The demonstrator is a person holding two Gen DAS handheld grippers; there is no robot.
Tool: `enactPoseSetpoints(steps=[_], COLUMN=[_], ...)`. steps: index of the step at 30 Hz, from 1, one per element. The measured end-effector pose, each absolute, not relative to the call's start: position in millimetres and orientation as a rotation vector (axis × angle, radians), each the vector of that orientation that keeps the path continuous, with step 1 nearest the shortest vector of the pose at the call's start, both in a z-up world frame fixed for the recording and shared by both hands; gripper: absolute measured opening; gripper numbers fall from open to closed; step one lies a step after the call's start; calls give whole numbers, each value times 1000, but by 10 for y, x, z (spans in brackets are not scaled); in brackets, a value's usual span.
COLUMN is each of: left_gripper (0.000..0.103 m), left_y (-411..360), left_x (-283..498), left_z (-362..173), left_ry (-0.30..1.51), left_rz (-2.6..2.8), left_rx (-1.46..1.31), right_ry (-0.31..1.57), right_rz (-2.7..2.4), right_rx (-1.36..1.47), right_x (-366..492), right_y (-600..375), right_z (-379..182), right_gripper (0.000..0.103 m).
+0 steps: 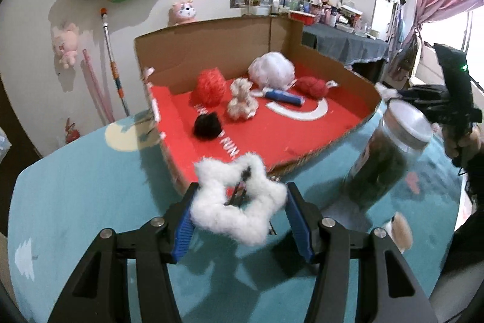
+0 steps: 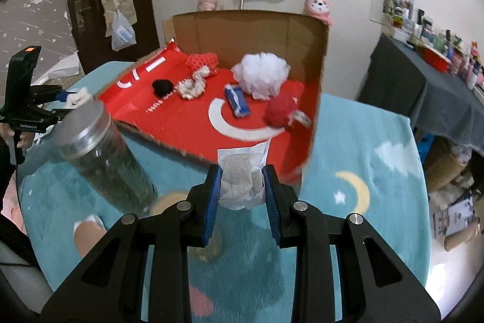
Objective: Organize soft objects
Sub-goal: 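Carry the fluffy scrunchie and tissue over the cardboard box with both tools, then lower into the box and open the left tool while the right tool releases the tissue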
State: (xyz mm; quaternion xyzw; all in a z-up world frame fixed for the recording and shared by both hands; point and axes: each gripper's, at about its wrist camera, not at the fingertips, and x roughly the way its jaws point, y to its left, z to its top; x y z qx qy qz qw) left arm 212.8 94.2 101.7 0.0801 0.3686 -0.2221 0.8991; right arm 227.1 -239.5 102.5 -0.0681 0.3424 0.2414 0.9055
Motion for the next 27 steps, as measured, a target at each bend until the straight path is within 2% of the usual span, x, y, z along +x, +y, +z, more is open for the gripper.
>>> enactPoseSetpoints(steps=[11,27], left_gripper=[58,58], left_y=[496,300], left_x=[2799,3270], left_z=[912,514], left_ry=[923,1098], left_rz=[-440,-332], left_rx=[146,211], right_ry=[859,1057], right_rz=[508,412], right_rx=[-189,-263], right_x=[2956,3474], right_y=[-1967,-1755], right_z=[940,581], right_gripper=[27,27])
